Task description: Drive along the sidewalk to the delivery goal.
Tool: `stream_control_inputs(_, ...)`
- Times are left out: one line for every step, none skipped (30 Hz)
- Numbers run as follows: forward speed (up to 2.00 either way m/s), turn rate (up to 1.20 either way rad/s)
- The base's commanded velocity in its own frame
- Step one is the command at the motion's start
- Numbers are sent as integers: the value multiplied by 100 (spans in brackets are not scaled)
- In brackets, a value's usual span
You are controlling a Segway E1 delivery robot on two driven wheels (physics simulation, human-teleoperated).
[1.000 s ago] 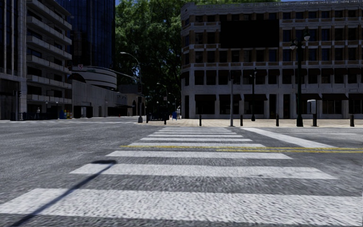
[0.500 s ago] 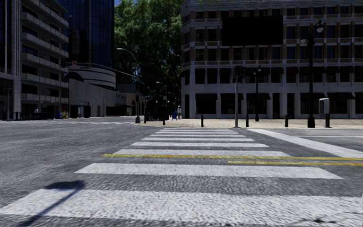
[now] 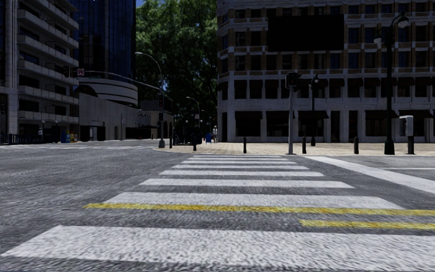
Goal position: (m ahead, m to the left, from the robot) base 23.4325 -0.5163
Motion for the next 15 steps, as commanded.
stream_control_inputs(200,0)
stream_control_inputs(200,0)
stream_control_inputs(200,0)
stream_control_inputs(200,0)
stream_control_inputs(200,0)
stream_control_inputs(200,0)
stream_control_inputs(200,0)
stream_control_inputs(200,0)
stream_control_inputs(200,0)
stream_control_inputs(200,0)
stream_control_inputs(200,0)
stream_control_inputs(200,0)
stream_control_inputs(200,0)
stream_control_inputs(200,0)
stream_control_inputs(200,0)
